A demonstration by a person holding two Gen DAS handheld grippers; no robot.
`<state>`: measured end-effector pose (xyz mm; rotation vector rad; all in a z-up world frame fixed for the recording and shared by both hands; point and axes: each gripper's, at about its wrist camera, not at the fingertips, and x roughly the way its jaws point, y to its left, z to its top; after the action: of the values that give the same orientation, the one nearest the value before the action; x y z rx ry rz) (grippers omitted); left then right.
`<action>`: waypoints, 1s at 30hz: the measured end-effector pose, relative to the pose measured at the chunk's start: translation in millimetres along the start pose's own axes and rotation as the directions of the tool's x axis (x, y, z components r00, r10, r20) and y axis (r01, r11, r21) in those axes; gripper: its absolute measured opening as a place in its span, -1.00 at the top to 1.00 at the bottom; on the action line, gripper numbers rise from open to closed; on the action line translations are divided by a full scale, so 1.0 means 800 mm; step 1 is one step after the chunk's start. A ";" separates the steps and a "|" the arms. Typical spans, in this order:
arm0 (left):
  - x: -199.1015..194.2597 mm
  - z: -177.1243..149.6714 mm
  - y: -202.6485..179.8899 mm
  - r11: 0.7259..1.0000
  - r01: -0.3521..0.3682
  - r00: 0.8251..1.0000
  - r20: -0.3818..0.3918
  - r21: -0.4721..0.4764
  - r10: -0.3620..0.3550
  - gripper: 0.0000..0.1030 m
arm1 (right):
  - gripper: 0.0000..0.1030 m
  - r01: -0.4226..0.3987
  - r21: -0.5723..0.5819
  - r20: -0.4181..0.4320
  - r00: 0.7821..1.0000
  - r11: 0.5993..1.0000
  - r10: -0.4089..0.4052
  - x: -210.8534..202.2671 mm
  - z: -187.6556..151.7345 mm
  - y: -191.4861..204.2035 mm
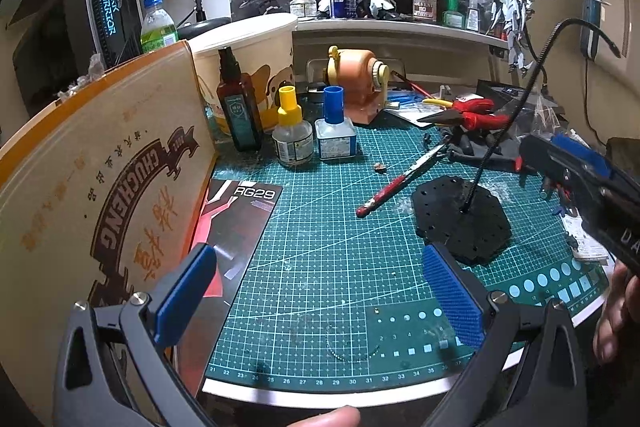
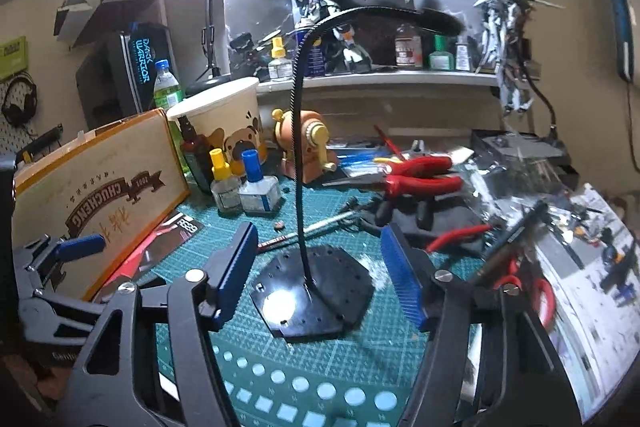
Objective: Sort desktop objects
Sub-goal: 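Move the right tool toward the black hexagonal stand on the mat, then grasp the black hexagonal stand's gooseneck with the right tool and lift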
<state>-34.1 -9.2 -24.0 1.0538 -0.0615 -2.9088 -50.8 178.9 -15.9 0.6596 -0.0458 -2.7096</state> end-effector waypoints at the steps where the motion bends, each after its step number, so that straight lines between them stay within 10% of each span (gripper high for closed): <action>1: 0.001 0.001 0.000 1.000 0.000 1.000 -0.001 -0.002 0.000 -1.00 | -0.15 -0.007 -0.001 0.003 1.000 1.000 0.007 0.003 0.002 0.001; 8: 0.007 0.004 0.000 1.000 0.005 1.000 -0.004 -0.009 -0.005 -1.00 | 0.22 -0.029 -0.023 0.011 1.000 0.999 0.029 0.026 0.019 0.004; 13: 0.006 0.009 -0.002 1.000 0.010 1.000 0.001 -0.010 -0.010 -1.00 | 0.90 -0.056 -0.002 -0.003 0.998 0.998 0.056 0.036 0.024 -0.001; 30: -0.012 -0.002 -0.037 0.984 0.171 0.977 0.121 0.054 -0.176 -1.00 | 0.91 -0.176 -0.057 0.009 0.984 0.983 0.177 0.002 0.091 0.020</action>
<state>-26.6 21.2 -20.4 0.9255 -0.0394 -3.1422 -79.8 159.8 49.7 0.5911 -0.0306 -2.5355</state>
